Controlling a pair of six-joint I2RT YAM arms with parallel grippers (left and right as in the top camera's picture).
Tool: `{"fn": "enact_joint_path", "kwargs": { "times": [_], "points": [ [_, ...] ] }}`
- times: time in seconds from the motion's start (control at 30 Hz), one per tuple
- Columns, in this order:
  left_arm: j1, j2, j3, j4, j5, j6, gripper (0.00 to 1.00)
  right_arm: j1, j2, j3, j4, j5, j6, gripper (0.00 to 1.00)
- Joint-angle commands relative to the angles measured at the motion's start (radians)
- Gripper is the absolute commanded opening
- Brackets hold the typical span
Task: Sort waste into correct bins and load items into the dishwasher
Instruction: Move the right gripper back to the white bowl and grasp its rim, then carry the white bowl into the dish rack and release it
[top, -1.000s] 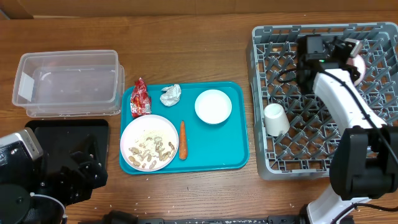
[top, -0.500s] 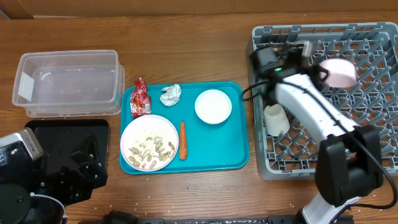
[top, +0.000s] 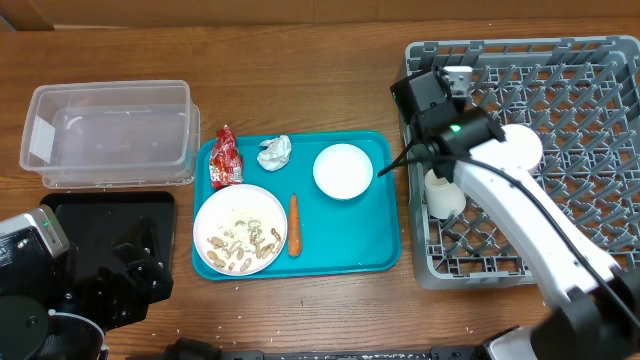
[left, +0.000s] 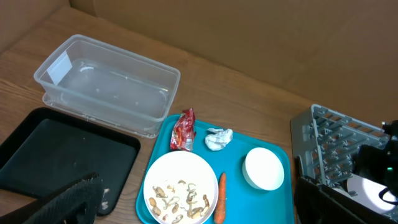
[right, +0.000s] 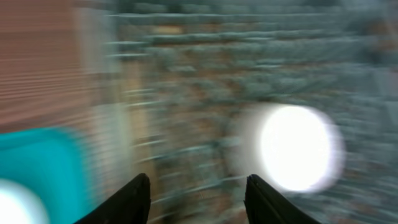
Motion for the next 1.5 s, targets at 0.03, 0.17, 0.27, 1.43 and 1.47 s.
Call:
{"fn": "enact_joint_path", "kwargs": {
  "times": [0.03,0.17,0.27,1.43,1.47],
  "points": [
    [0.011,-0.005,0.001,0.002,-0.020,-0.006,1.00,0.029,-0.026,0.008,0.016,-0.509,0.010,0.51],
    [0.011,-0.005,0.001,0.002,-0.020,-0.006,1.00,0.031,0.048,-0.034,0.007,-0.579,0.087,0.50],
    [0.011,-0.005,0.001,0.002,-0.020,-0.006,1.00,0.031,0.127,-0.054,0.016,-0.681,0.087,0.46],
    [0.011,-0.005,0.001,0.002,-0.020,-0.006,1.00,-0.109,-0.068,0.218,-0.149,0.488,0.113,0.04],
    [0.011,-0.005,0.001,0.002,-0.020,-0.006,1.00,-0.141,-0.065,0.216,-0.148,0.494,0.113,0.04]
  ]
}}
